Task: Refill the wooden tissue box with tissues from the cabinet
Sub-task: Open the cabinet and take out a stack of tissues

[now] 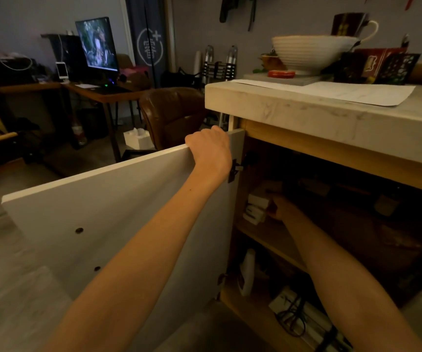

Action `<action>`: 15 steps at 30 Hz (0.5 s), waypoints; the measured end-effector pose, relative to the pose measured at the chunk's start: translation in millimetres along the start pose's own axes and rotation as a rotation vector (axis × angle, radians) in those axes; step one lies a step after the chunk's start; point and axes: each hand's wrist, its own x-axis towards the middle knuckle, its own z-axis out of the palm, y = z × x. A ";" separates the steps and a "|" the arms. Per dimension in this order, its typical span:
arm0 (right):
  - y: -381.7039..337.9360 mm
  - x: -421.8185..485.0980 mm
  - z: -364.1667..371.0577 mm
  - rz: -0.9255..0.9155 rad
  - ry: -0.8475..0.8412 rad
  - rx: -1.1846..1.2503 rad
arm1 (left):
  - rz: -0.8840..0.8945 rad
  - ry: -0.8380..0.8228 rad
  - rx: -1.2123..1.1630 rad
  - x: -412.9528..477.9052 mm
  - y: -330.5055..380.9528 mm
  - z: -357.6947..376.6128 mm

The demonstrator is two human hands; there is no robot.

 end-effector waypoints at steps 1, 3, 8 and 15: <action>-0.7 -3.9 -2.2 -0.004 0.003 0.039 | -0.005 -0.009 0.003 0.2 0.6 0.0; -5.1 -16.5 -6.6 -0.030 0.005 0.127 | -0.009 -0.015 0.005 0.3 1.7 -1.7; -10.6 -67.2 -18.7 -0.079 -0.085 0.237 | 0.026 -0.068 -0.012 -4.4 -3.3 -10.5; -5.8 -186.4 -18.2 -0.188 -0.192 0.124 | 0.303 -0.332 -0.182 -11.0 -61.3 -50.1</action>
